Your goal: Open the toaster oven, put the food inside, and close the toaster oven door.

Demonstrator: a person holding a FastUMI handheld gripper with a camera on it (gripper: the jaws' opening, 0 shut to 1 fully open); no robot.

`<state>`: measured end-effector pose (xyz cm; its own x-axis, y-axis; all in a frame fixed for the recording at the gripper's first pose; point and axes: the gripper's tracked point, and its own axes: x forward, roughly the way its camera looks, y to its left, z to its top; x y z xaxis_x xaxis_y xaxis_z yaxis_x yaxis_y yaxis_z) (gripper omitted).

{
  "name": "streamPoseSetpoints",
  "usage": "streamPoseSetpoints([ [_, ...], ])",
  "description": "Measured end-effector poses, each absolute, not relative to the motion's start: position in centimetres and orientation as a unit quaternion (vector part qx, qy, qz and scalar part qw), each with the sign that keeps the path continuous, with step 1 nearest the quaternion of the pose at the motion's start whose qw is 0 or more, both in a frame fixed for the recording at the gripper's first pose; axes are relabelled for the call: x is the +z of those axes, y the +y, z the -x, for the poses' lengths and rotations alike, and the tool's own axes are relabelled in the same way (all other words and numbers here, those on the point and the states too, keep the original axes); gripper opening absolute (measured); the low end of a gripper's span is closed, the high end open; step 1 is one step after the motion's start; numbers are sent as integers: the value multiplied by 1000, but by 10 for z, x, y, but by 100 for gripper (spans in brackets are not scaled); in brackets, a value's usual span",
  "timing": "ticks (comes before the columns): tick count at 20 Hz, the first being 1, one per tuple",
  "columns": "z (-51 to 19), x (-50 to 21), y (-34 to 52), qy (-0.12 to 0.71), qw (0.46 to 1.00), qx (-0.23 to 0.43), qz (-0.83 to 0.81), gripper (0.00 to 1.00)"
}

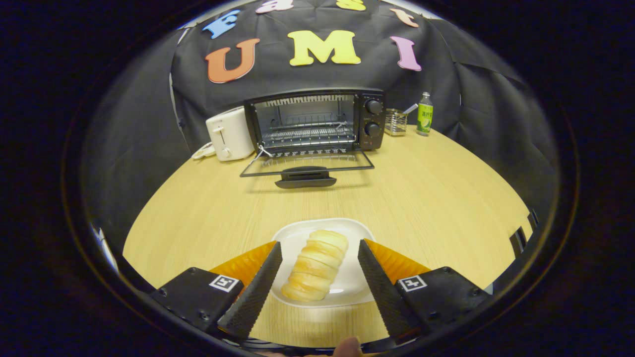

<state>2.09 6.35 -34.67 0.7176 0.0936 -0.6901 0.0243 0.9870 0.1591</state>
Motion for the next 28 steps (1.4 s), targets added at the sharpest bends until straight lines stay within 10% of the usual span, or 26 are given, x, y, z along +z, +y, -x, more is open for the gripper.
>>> streamPoseSetpoints([
  [8, -20, -379, 62, 417, 906, -11, -70, 98],
  [19, -25, -371, 65, 415, 903, -18, -108, 46],
  [28, -51, -296, 57, 344, 929, 5, -140, 40],
])
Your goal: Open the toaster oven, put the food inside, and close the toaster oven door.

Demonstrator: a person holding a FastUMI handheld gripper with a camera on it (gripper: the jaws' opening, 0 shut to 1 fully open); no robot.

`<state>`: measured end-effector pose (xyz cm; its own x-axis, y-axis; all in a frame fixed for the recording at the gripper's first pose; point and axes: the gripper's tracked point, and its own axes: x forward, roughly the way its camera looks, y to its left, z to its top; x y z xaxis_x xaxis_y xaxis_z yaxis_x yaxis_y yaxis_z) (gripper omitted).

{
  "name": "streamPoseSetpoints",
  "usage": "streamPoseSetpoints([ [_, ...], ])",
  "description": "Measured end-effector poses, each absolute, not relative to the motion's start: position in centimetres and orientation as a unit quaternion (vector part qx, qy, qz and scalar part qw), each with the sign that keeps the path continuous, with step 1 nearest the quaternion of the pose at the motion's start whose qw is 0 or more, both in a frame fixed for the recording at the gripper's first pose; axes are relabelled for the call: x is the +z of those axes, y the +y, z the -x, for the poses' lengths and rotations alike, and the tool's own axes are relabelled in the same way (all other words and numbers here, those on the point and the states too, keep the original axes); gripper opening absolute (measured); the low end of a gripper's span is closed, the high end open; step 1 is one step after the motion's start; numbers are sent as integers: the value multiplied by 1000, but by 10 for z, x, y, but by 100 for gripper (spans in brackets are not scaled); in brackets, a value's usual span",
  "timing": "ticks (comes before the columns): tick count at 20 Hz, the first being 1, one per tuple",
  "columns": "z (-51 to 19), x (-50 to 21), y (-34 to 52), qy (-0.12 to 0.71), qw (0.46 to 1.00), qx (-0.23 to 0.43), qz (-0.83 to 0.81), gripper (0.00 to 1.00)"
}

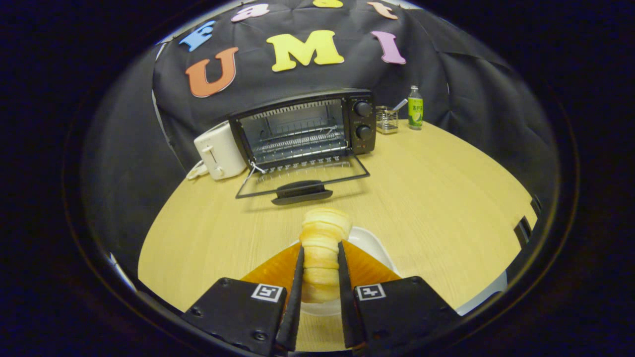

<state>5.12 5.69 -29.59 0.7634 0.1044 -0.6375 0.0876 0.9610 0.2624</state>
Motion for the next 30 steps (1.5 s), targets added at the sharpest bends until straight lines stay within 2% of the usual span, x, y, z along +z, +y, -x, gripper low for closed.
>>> streamPoseSetpoints([
  [5, -95, -240, 55, 290, 939, 21, -186, 40],
  [11, -170, -224, 68, 275, 925, 44, -258, 40],
  [23, -322, -299, 71, 253, 925, -42, -281, 40],
  [30, -366, -327, 79, 262, 917, -82, -291, 42],
])
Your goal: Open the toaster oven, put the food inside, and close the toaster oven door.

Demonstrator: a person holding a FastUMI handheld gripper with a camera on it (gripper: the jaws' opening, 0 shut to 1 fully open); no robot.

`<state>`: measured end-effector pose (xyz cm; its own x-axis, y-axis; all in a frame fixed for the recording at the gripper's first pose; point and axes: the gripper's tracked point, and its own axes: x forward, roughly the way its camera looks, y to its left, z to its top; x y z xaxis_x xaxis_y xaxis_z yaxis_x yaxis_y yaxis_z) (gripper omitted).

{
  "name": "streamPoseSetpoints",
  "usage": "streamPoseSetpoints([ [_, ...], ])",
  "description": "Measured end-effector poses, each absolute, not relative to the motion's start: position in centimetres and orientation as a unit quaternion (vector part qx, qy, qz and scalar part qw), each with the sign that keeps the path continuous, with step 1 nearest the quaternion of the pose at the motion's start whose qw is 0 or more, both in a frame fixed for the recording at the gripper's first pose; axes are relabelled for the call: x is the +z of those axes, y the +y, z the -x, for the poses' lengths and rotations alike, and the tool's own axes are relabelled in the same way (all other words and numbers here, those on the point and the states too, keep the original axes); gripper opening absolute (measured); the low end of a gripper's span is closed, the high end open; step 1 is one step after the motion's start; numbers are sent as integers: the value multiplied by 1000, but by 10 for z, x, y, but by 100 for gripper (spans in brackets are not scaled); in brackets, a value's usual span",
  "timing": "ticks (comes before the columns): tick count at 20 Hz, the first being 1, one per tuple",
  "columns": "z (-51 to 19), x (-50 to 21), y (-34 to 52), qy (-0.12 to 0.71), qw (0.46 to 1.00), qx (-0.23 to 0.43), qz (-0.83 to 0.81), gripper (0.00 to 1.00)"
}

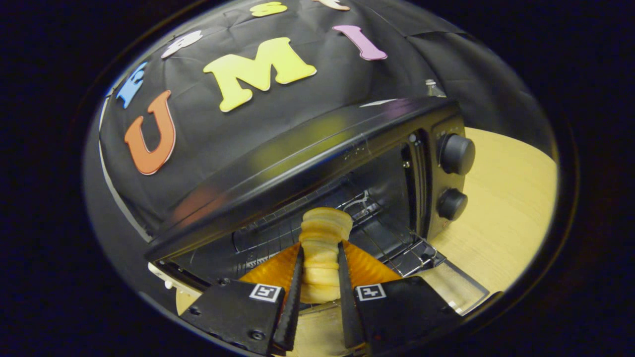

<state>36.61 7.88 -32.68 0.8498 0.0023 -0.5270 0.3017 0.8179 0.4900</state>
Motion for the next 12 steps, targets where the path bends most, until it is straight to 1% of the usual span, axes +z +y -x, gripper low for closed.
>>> streamPoseSetpoints([
  [2, -369, -327, 80, 256, 918, -88, -291, 49],
  [4, -366, -326, 82, 258, 919, -85, -285, 61],
  [7, -358, -313, 75, 250, 926, -98, -266, 87],
  [9, -346, -310, 73, 257, 930, -100, -243, 100],
  [12, -324, -302, 76, 264, 933, -88, -226, 100],
])
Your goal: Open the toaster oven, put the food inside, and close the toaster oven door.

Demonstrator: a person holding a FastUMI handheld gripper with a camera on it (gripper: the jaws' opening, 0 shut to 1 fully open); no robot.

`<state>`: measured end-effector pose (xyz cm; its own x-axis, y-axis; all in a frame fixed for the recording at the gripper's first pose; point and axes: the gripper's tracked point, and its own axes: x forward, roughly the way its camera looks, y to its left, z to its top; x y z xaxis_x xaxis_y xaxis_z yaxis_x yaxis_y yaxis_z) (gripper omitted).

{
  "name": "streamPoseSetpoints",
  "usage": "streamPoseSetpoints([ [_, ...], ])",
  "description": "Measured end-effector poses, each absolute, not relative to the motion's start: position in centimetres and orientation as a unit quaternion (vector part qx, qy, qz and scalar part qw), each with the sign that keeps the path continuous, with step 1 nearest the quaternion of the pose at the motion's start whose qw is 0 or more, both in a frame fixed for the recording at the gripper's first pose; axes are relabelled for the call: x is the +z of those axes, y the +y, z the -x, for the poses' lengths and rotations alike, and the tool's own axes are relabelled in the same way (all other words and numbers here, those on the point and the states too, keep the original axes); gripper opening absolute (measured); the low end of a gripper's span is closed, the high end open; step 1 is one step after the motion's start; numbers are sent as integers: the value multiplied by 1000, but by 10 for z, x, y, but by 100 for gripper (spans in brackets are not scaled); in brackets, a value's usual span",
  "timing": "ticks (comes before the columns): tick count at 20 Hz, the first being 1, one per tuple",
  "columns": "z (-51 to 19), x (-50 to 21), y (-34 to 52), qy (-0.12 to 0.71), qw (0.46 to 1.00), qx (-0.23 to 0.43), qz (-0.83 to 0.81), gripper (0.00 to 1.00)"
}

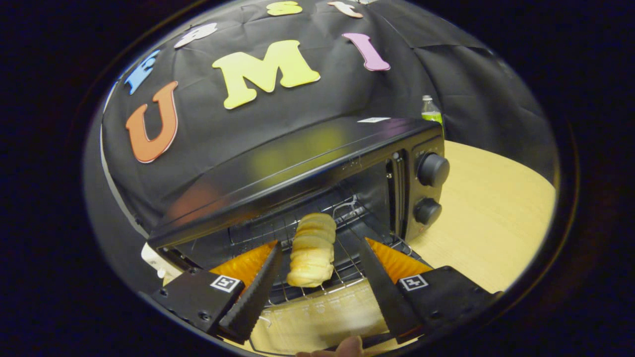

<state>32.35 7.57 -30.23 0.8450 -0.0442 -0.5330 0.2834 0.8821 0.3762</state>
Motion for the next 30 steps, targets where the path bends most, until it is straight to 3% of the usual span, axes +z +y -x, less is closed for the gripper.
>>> streamPoseSetpoints([
  [14, -135, -252, 88, 292, 951, 38, -95, 100],
  [23, -105, -321, 84, 366, 928, 60, -42, 100],
  [30, -132, -379, 84, 430, 901, 55, -27, 100],
])
